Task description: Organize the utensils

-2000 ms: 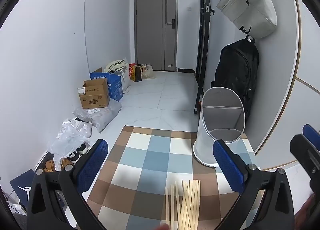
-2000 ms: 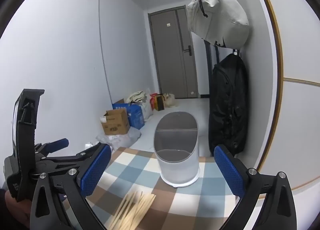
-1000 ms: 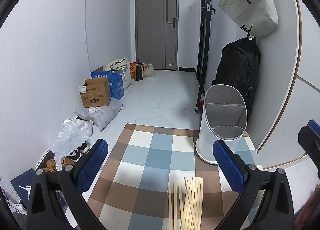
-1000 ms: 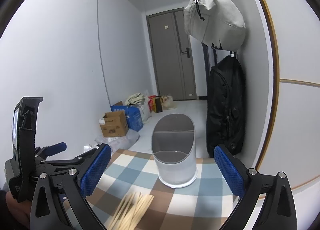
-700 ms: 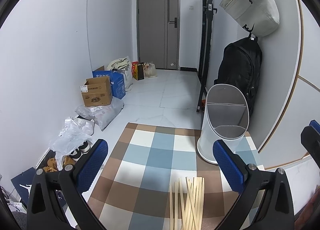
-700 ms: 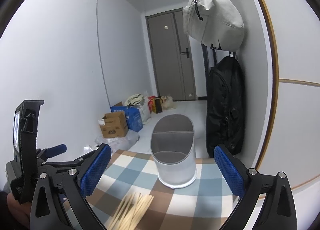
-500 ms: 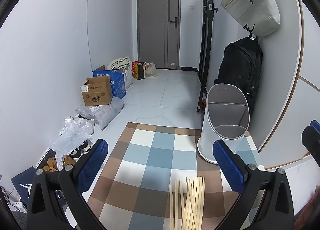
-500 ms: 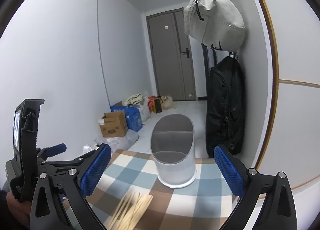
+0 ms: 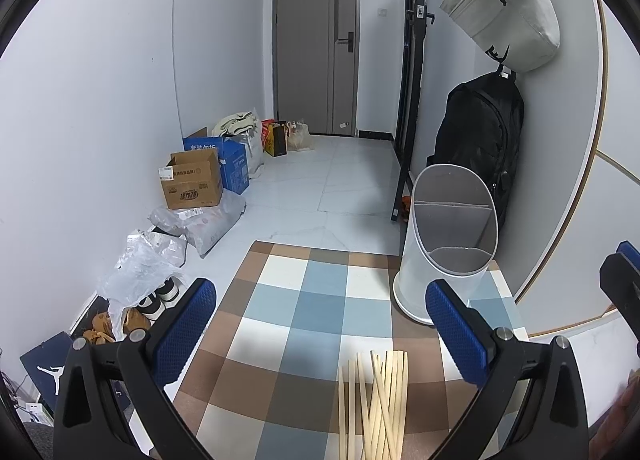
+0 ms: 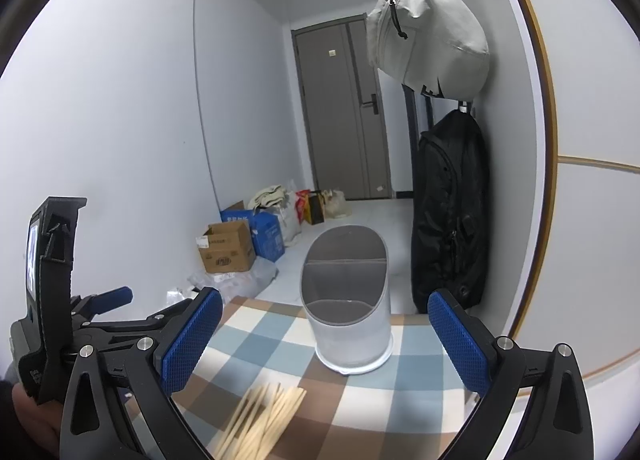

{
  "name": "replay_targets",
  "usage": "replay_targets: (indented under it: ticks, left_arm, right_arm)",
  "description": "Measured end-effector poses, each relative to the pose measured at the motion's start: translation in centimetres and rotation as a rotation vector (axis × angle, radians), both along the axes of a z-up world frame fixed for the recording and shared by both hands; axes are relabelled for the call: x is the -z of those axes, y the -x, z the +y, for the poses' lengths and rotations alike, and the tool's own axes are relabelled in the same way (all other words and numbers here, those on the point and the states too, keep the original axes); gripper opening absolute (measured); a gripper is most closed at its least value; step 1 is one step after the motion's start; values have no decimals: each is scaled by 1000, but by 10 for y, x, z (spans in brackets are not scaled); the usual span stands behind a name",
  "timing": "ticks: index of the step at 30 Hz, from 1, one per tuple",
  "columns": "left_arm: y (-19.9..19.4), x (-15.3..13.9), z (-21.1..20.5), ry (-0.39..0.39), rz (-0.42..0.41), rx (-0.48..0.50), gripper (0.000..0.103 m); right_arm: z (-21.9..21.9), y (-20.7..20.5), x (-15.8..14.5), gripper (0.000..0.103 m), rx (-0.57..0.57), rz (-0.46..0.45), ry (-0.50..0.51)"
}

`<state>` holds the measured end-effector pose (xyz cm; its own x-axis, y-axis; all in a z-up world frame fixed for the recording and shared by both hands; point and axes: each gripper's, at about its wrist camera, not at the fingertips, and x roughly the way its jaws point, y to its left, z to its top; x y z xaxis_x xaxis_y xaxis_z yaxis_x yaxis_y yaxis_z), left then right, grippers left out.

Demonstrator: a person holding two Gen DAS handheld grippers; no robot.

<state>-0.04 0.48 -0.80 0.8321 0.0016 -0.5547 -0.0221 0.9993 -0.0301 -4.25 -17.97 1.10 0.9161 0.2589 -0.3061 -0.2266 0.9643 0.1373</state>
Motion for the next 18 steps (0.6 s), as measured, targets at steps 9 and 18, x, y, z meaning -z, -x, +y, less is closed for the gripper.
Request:
replay_targets:
  ticks: [9,18]
  left_arm:
    - [-2,1,3,8,13,3,102]
    - [-4,6,2,11,33,9,102]
  right_arm:
    - [0,-3,2,103,-4,5,-3]
    - [4,-4,5,103,-11,9,5]
